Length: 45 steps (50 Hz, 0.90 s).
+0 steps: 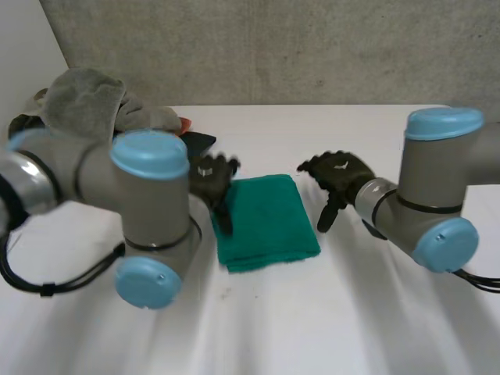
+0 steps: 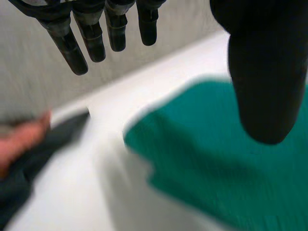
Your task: Fold the laundry.
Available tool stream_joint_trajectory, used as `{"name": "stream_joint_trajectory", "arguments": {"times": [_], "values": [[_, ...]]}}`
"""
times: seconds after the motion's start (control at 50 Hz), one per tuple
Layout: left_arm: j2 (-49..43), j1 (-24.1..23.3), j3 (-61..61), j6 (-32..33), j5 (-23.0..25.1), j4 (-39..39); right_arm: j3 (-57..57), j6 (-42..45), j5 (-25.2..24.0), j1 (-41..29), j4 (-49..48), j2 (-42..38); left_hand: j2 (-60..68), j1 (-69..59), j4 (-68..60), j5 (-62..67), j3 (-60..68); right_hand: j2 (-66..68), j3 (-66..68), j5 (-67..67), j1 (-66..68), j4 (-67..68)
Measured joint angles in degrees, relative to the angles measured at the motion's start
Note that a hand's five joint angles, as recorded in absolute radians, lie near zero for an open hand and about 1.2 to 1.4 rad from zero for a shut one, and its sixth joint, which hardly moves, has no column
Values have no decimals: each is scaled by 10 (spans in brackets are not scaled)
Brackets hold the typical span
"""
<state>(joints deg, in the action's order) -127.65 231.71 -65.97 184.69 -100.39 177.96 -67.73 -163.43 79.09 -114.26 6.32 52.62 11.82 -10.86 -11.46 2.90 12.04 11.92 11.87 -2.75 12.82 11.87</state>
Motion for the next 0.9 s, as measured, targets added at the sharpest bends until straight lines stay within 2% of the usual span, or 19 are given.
{"name": "stream_joint_trajectory", "arguments": {"times": [0.06, 0.12, 0.26, 0.3, 0.34, 0.44, 0.62, 0.64, 0.66, 0.7, 0.74, 0.8, 0.9], "values": [[35, 6, 3, 2, 37, 14, -49, -19, 6, 4, -39, 39, 0, 0, 0, 0, 0, 0, 0, 0, 0, 0], [69, 18, 5, 4, 104, 26, -99, -50, 7, 10, -67, 66, 0, 0, 0, 0, 0, 0, 0, 0, 0, 0], [111, 41, 20, 4, 317, 25, -171, -121, -14, 21, -88, 74, 0, 0, 0, 0, 0, 0, 0, 0, 0, 0], [114, 44, 25, 3, 370, 18, -184, -140, -33, 21, -95, 68, 0, 0, 0, 0, 0, 0, 0, 0, 0, 0], [114, 45, 29, 3, 401, 12, -190, -154, -52, 20, -103, 59, 0, 0, 0, 0, 0, 0, 0, 0, 0, 0], [112, 45, 35, 3, 430, -3, -186, -178, -86, 17, -124, 26, 0, 0, 0, 0, 0, 0, 0, 0, 0, 0], [108, 42, 35, 4, 424, -12, -140, -183, -93, 1, -140, -40, 0, -1, 0, 0, 0, 9, 10, -6, 4, 11], [107, 41, 34, 4, 424, -12, -133, -182, -91, -2, -140, -47, 0, -1, 0, 0, 0, 31, 31, -26, 17, 31], [107, 41, 34, 3, 423, -12, -127, -181, -89, -3, -140, -53, 0, -1, 0, 0, 0, 97, 96, -89, 91, 96], [107, 40, 33, 3, 422, -13, -119, -180, -86, -6, -142, -62, 0, -1, 0, 0, 0, 270, 268, -251, 239, 262], [107, 40, 33, 3, 422, -13, -111, -180, -81, -7, -146, -68, 0, -2, 0, 0, 0, 360, 370, -416, 307, 444], [107, 39, 32, 3, 422, -13, -110, -182, -71, -6, -159, -69, 0, -2, -1, 0, 0, 371, 388, -511, 321, 546], [108, 38, 31, 3, 422, -14, -109, -185, -38, -1, -194, -50, 0, -2, -1, 0, 0, 371, 388, -538, 321, 566]]}}
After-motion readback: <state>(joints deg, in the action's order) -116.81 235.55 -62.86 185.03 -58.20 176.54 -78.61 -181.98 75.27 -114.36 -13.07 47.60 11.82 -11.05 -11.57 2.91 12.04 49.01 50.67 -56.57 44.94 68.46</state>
